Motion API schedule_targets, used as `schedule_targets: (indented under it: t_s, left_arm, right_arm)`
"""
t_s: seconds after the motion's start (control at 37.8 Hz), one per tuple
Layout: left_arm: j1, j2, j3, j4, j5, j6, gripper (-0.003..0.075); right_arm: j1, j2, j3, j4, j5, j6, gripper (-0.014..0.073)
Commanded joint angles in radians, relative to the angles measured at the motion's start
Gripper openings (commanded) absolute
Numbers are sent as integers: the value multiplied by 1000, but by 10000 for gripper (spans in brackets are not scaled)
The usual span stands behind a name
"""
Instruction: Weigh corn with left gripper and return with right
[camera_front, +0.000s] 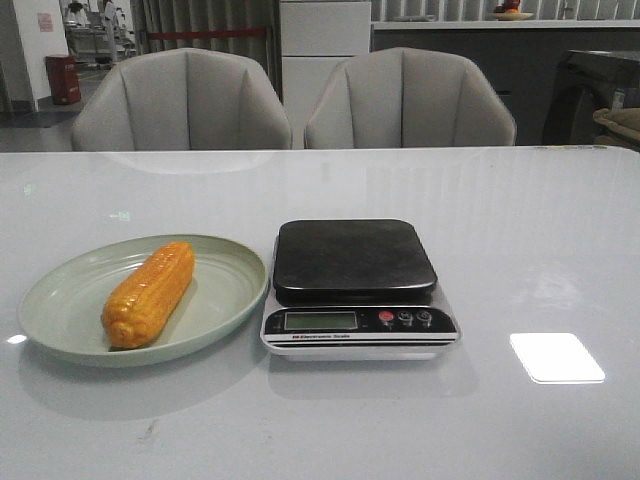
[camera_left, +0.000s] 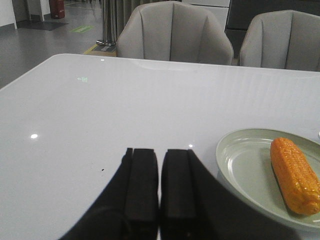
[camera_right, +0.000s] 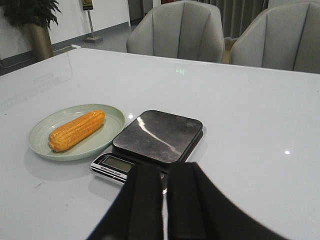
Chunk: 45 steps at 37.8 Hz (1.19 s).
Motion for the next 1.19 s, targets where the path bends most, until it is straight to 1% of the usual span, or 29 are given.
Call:
schedule_targets:
  t_s: [0.0, 0.53, 0.63, 0.71, 0.85, 0.95, 1.0, 1.08, 1.16]
  left_arm:
    - [0, -21, 32, -7, -82, 1, 113]
    - [0, -21, 32, -7, -82, 1, 113]
    - [0, -21, 32, -7, -82, 1, 113]
    - [0, -21, 32, -7, -82, 1, 113]
    - [0, -21, 32, -7, -82, 1, 113]
    - [0, -21, 32, -7, -82, 1, 113]
    - [0, -21, 32, -7, -82, 1, 113]
    - [0, -21, 32, -7, -82, 1, 113]
    - [0, -21, 32, -7, -82, 1, 113]
  right_arm:
    - [-8, 10, -24, -10, -77, -10, 197]
    - [-8, 10, -24, -10, -78, -11, 197]
    - [-32, 10, -23, -22, -89, -11, 197]
    - [-99, 10, -22, -22, -92, -12, 197]
    - [-265, -4, 4, -22, -99, -12, 197]
    - [-413, -38, 55, -22, -148, -12, 197]
    - [-466, -65, 87, -22, -178, -12, 197]
    - [-501, -109, 138, -22, -243, -12, 197]
    - [-503, -128, 194, -22, -321, -12, 197]
